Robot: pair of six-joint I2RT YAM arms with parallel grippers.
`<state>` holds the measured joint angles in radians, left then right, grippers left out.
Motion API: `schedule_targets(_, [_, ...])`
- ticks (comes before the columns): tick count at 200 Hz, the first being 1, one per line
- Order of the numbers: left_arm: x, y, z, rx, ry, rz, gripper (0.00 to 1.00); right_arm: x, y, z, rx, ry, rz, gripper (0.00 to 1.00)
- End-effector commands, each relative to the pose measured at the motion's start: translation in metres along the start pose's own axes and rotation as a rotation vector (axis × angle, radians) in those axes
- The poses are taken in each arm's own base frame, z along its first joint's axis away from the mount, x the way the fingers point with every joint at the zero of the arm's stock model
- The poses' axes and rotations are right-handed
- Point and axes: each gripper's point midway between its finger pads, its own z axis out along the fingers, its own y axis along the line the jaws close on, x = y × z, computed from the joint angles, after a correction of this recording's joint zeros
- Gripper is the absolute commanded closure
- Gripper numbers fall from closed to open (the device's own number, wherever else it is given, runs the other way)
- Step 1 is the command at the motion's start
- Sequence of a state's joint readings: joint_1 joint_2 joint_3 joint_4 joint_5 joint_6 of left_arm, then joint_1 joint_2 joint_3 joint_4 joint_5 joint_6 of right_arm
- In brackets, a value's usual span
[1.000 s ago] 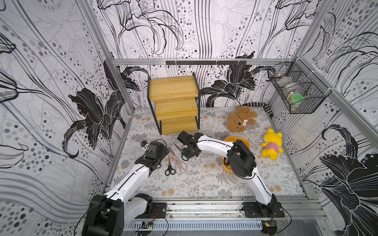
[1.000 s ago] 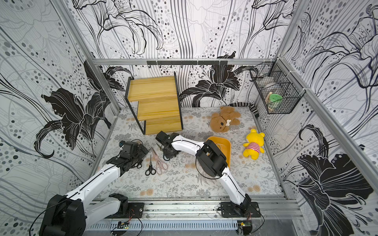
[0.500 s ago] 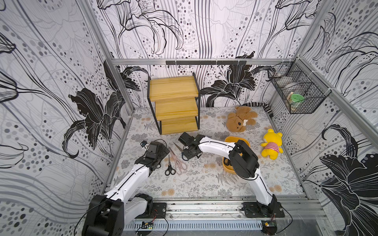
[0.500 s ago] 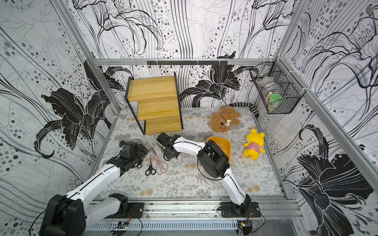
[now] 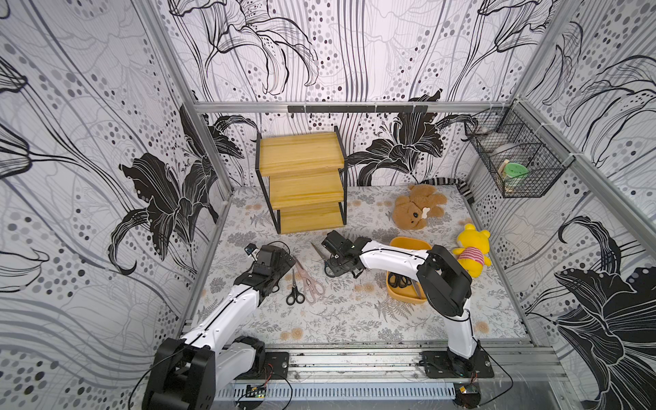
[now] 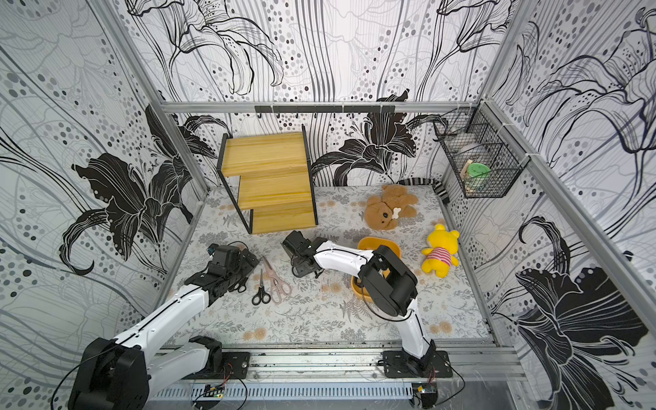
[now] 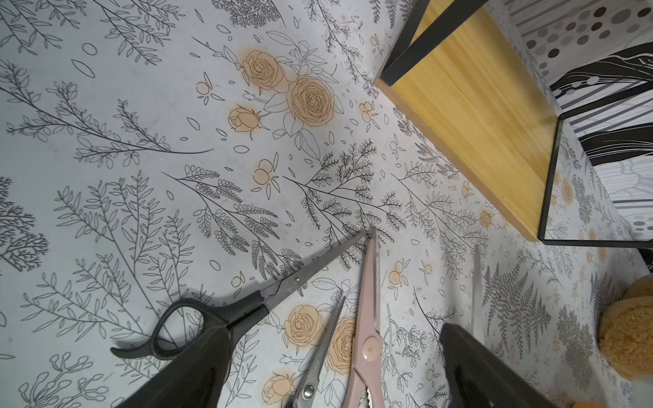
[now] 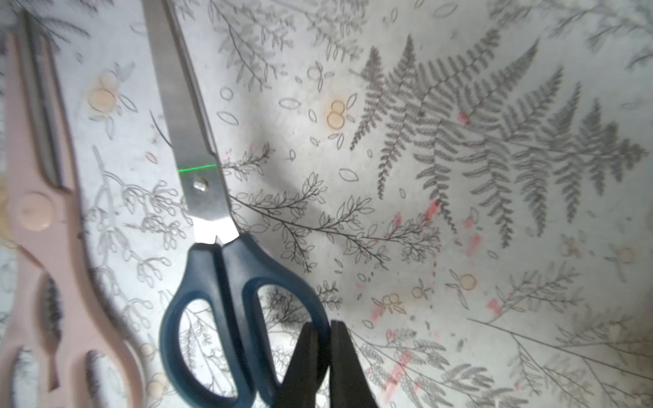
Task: Put the scissors into the storage box
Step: Pick up the scissors from the center of the board, then place the scissors in the storage box.
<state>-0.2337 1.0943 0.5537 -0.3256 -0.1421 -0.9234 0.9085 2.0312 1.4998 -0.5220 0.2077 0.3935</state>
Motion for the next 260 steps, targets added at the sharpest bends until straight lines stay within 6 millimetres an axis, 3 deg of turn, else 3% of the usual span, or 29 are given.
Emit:
schedule_targets(1, [0.000,-0.013,0.001,0.067,0.010,-0.003,0.03,-0.010,-0.010,-0.024,0.021,-0.058,0.080,1.00])
schedule_targets(27, [0.005,-0.021,0.001,0.114,0.044,0.002,0.03,0.002,-0.026,-0.035,0.050,-0.052,0.144,1.00])
schedule_targets(84, [0.028,-0.038,0.009,0.227,0.148,-0.020,0.02,0.051,-0.073,-0.060,0.128,-0.056,0.321,1.00])
schedule_targets(91, [0.030,-0.039,0.010,0.231,0.160,-0.024,0.02,0.050,-0.079,-0.071,0.119,-0.082,0.354,1.00])
schedule_targets(140, [0.041,-0.049,0.012,0.249,0.188,-0.016,0.02,0.072,-0.155,-0.097,0.217,-0.097,0.497,1.00])
schedule_targets(183, [0.047,-0.054,0.013,0.251,0.199,-0.011,0.02,0.093,-0.208,-0.126,0.322,-0.114,0.575,1.00])
schedule_targets(214, [0.050,-0.060,0.015,0.251,0.209,-0.003,0.02,0.122,-0.224,-0.131,0.338,-0.064,0.614,1.00])
schedule_targets(260, [0.052,-0.071,0.017,0.259,0.216,0.006,0.02,0.158,-0.213,-0.117,0.273,0.000,0.661,1.00])
